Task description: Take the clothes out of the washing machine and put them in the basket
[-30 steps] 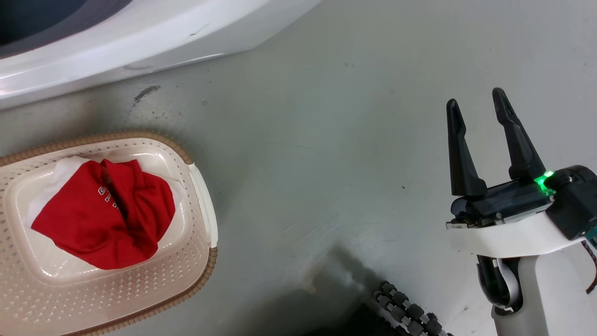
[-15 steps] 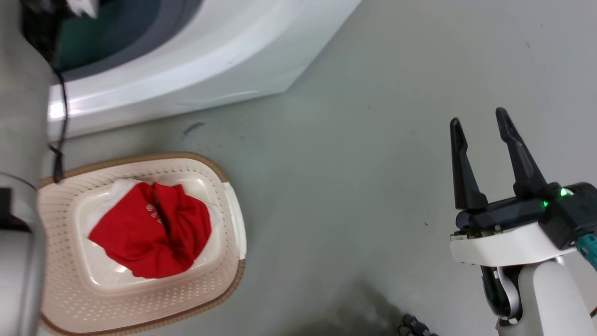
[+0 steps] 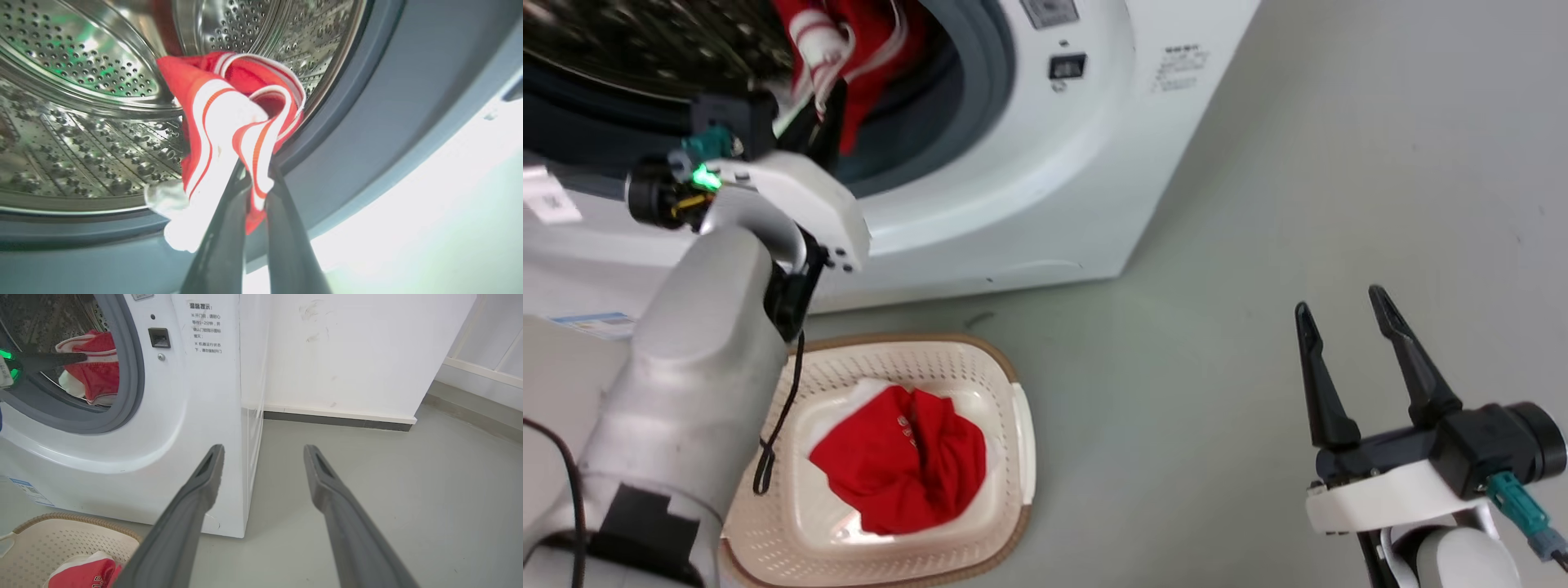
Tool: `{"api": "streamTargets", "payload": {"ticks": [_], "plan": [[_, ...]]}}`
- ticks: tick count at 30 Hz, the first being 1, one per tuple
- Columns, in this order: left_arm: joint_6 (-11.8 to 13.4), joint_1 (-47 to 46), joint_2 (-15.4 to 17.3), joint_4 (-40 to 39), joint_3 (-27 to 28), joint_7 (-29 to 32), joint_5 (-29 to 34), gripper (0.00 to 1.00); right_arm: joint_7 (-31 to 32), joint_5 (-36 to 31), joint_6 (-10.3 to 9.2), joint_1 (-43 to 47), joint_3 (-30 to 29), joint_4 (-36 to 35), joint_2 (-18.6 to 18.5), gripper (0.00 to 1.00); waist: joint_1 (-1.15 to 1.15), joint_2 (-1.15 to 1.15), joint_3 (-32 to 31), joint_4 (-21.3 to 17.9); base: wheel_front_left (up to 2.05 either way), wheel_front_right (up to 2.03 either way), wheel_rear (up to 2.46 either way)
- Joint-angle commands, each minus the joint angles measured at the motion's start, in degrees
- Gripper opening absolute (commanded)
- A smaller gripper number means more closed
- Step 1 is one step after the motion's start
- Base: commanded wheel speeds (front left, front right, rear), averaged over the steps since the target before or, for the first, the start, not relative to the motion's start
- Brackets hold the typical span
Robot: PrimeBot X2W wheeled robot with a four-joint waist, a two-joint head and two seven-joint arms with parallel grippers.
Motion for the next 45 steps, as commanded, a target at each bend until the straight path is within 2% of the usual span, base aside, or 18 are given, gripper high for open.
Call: {"api": "streamTargets", "payload": {"ticks": [1, 5, 12, 23, 30, 37, 45], "plan": [[0.01, 1.6, 0.25, -1.6, 0.08, -0.33, 0.04, 0.0, -0.14, -0.38, -0.06, 0.92, -0.23, 0.23, 0.01, 1.0, 0.01, 0.0, -4.62, 3.7, 0.0, 0.0, 0.0], [0.22, 7.47, 1.18, -9.16, 0.43, -0.56, 0.44, 0.0, -0.14, -1.11, -0.06, 3.05, -0.32, 0.62, 0.01, 1.0, 0.01, 0.0, -8.2, 5.69, 0.0, 0.0, 0.0], [3.21, 16.65, 3.82, -25.48, 1.03, -0.31, 1.48, 0.0, -0.14, -1.69, -0.06, 6.54, -0.77, 1.52, 0.01, 1.0, 0.01, 0.0, -13.68, 8.39, 0.0, 0.0, 0.0], [9.88, 27.65, 10.16, -51.46, 1.92, 6.17, 1.88, 0.0, -0.14, -1.46, -0.06, 10.63, -0.69, 2.24, 0.03, 1.0, 0.01, 0.0, -19.79, 10.49, 0.0, 0.0, 0.0], [13.27, 31.86, 13.88, -64.7, 2.69, 10.31, 2.84, 0.0, -0.14, -1.07, -0.06, 12.26, -0.76, 2.43, 0.03, 1.0, 0.01, 0.0, -21.89, 11.17, 0.0, 0.0, 0.0], [15.39, 35.12, 15.87, -71.42, 2.84, 13.1, 3.0, 0.0, -0.14, -0.94, -0.06, 12.85, -0.69, 2.54, 0.03, 1.0, 0.01, 0.0, -22.39, 11.4, 0.0, 0.0, 0.0], [15.75, 40.32, 15.89, -71.51, 0.55, 14.05, 1.88, 0.0, -0.14, -0.71, -0.06, 11.19, -0.5, 2.31, 0.03, 1.0, 0.01, 0.0, -20.14, 10.4, 0.0, 0.0, 0.0]]}}
